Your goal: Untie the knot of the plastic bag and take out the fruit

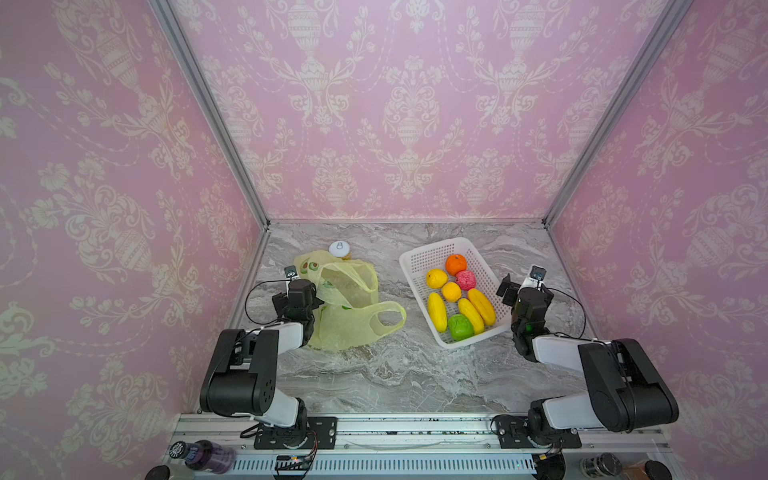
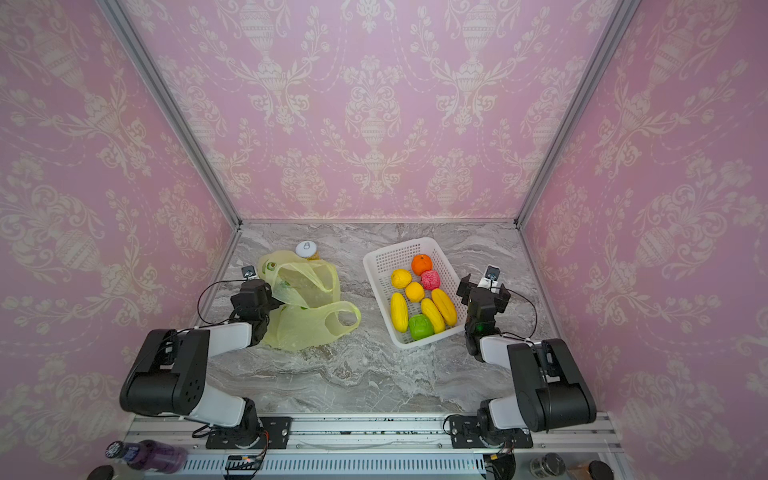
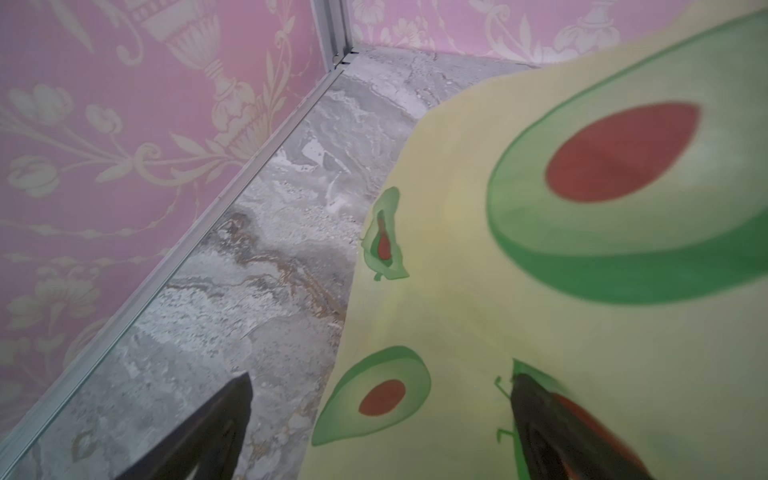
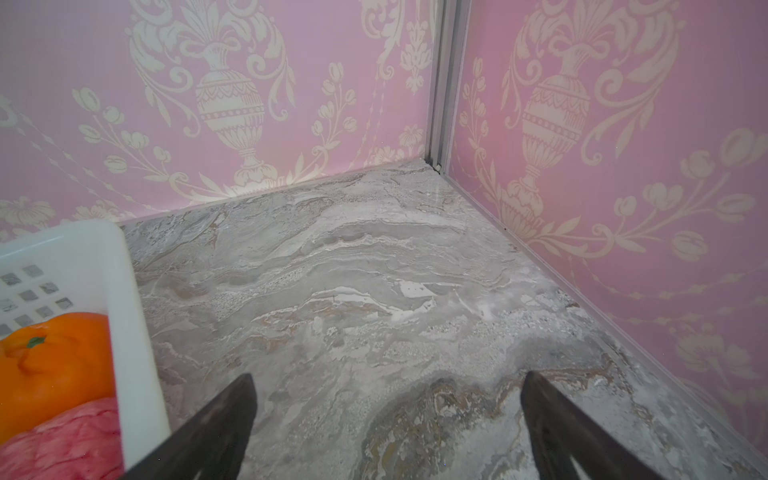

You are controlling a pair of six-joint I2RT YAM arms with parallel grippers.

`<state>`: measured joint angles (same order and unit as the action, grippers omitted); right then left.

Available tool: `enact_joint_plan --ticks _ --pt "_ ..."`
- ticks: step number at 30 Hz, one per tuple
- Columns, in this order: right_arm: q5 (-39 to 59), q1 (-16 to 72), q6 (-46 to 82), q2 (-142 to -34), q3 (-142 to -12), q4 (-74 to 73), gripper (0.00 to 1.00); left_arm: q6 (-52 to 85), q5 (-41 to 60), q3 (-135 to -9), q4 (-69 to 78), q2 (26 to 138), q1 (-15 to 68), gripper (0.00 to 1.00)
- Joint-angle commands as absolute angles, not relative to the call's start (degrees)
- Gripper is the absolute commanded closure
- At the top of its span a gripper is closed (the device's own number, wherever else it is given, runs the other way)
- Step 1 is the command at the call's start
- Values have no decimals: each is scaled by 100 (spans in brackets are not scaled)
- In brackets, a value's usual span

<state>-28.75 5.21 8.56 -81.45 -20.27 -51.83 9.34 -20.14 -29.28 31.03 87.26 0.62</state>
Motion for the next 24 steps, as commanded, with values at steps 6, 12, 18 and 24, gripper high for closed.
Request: enact_joint_plan --ticks 6,12,18,24 --pt "-2591 506 583 -8353 -2134 -4865 0 309 -1789 -2550 4578 9047 -35 1" --pt "-2375 510 511 -8362 -2089 -4966 0 185 -1212 -2154 5305 9117 -26 1" --pt "-1358 514 152 -8532 -1751 -5781 0 150 -1204 -1979 5963 9400 -26 1" --pt "-1392 384 331 -8873 -1911 -5795 0 167 -1255 -1960 5981 9383 -26 1"
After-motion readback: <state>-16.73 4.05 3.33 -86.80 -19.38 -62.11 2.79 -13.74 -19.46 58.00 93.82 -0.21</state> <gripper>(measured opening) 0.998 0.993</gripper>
